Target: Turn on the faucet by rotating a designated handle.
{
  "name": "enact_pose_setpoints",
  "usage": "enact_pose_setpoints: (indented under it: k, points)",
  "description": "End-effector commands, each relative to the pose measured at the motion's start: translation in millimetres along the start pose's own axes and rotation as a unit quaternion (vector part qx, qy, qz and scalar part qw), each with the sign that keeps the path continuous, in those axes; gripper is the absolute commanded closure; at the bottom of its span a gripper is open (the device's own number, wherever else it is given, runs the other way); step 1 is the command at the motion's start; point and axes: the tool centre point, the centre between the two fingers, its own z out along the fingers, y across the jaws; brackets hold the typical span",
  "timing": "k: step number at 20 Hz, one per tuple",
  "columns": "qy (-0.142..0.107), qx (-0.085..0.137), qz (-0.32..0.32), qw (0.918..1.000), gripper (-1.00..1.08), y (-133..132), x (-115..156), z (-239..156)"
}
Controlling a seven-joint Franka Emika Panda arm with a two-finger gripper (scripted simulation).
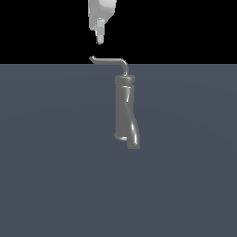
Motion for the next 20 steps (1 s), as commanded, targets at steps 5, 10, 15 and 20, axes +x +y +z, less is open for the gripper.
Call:
enact_pose_setpoints:
  k: [5,10,15,20]
  points:
    - [0.003,0.0,0.071,0.9975,1.08,-25.3,-0.5,26.4]
    - [0.006,0.001,0.106,0.9943,1.08,-37.5,-1.1,40.7]
    - [0.007,0.001,0.126,0.9919,1.08,-44.2,-1.5,49.0]
    - [0.008,0.001,0.131,0.9913,1.08,-45.8,-1.6,51.1]
